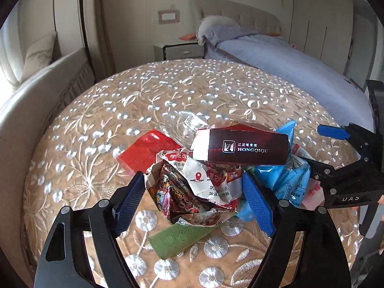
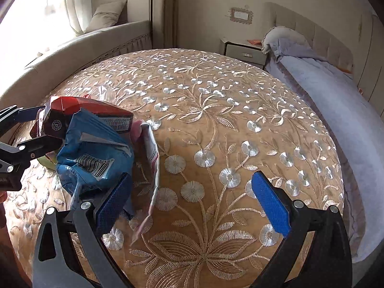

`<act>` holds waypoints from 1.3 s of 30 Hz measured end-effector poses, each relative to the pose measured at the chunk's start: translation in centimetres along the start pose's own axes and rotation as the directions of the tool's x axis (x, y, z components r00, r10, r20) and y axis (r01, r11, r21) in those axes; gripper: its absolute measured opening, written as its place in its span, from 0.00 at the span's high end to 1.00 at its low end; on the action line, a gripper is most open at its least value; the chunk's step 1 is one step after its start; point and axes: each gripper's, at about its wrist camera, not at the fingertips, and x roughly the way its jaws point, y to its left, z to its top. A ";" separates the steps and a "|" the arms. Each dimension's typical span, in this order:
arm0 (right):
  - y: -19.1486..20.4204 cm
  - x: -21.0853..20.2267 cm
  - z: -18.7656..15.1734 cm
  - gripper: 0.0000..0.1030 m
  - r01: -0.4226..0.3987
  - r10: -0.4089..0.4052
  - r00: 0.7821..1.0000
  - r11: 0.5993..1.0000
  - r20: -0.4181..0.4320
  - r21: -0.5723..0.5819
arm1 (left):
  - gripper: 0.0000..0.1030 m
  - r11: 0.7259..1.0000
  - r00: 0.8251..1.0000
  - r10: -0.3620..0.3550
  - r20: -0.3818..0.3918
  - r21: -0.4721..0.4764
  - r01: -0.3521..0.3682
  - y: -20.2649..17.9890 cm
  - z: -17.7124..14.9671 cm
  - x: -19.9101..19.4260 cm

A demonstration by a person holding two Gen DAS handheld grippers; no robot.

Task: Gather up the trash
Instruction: 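Grasp the crumpled patterned wrapper with the left tool while the right tool grasps a white-pink wrapper, then carry both wrappers to the white bin and open both tools over it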

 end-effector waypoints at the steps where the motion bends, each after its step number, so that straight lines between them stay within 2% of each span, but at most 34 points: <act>1: -0.1 0.2 0.2 0.13 -0.028 0.028 1.000 0.999 -0.006 0.019 | 0.29 1.000 1.000 0.006 -0.007 0.002 -0.006 0.0 0.0 0.4; 5: 0.0 0.8 0.4 0.42 -0.125 0.127 0.992 0.989 -0.020 0.083 | 0.36 0.999 0.999 0.035 -0.005 0.018 -0.035 -0.4 -0.2 0.8; 6: -0.1 0.9 0.3 0.56 -0.159 0.163 0.986 0.982 -0.027 0.102 | 0.37 0.999 0.999 0.039 -0.001 0.013 -0.039 -0.5 -0.4 0.7; 7: -0.2 1.1 0.3 0.64 -0.185 0.190 0.981 0.975 -0.036 0.122 | 0.38 0.999 0.999 0.039 0.000 0.009 -0.039 -0.4 -0.4 0.6; 8: -0.2 1.2 0.0 0.85 -0.200 0.208 0.977 0.970 -0.049 0.136 | 0.39 0.999 0.999 0.035 -0.007 0.002 -0.035 -0.3 -0.6 0.6; 9: -0.2 1.3 -0.5 0.93 -0.204 0.215 0.975 0.968 -0.061 0.145 | 0.40 1.000 1.000 0.026 -0.013 -0.009 -0.026 -0.1 -0.9 0.5; 12: -0.9 -0.5 -1.8 0.95 -0.207 0.214 0.976 0.962 -0.025 0.180 | 0.42 0.999 1.000 0.015 0.004 -0.051 -0.014 0.5 -1.5 -0.6; 15: -1.2 -2.8 -3.7 0.94 -0.113 0.110 0.994 0.981 0.022 0.160 | 0.42 0.997 0.999 0.011 0.037 -0.079 -0.008 0.7 -2.3 -2.6; 19: -2.5 -5.8 -6.6 0.94 -0.022 0.014 0.999 0.983 0.048 0.183 | 0.42 0.996 0.997 0.030 0.077 -0.084 -0.024 0.1 -3.9 -5.4; 23: -4.0 -9.0 -9.3 0.94 -0.038 0.018 0.996 0.967 0.084 0.252 | 0.42 0.995 0.994 0.029 0.108 -0.101 -0.018 -0.8 -6.1 -8.1; 25: -4.3 -10.8 -10.3 0.94 -0.024 -0.007 0.993 0.963 0.115 0.268 | 0.42 0.993 0.990 0.046 0.130 -0.118 -0.031 -1.1 -7.1 -9.6; 29: -4.8 -13.6 -11.2 0.94 -0.045 -0.004 0.986 0.956 0.166 0.291 | 0.42 0.988 0.985 0.071 0.157 -0.150 -0.047 -1.1 -8.4 -11.9; 32: -4.4 -15.4 -11.7 0.94 -0.052 -0.007 0.980 0.957 0.200 0.286 | 0.42 0.988 0.985 0.031 0.172 -0.156 -0.004 -1.7 -9.0 -13.3; 39: -4.5 -19.1 -13.7 0.94 -0.053 -0.026 0.967 0.954 0.255 0.295 | 0.42 0.995 0.976 -0.039 0.213 -0.084 0.058 -5.7 -9.9 -16.1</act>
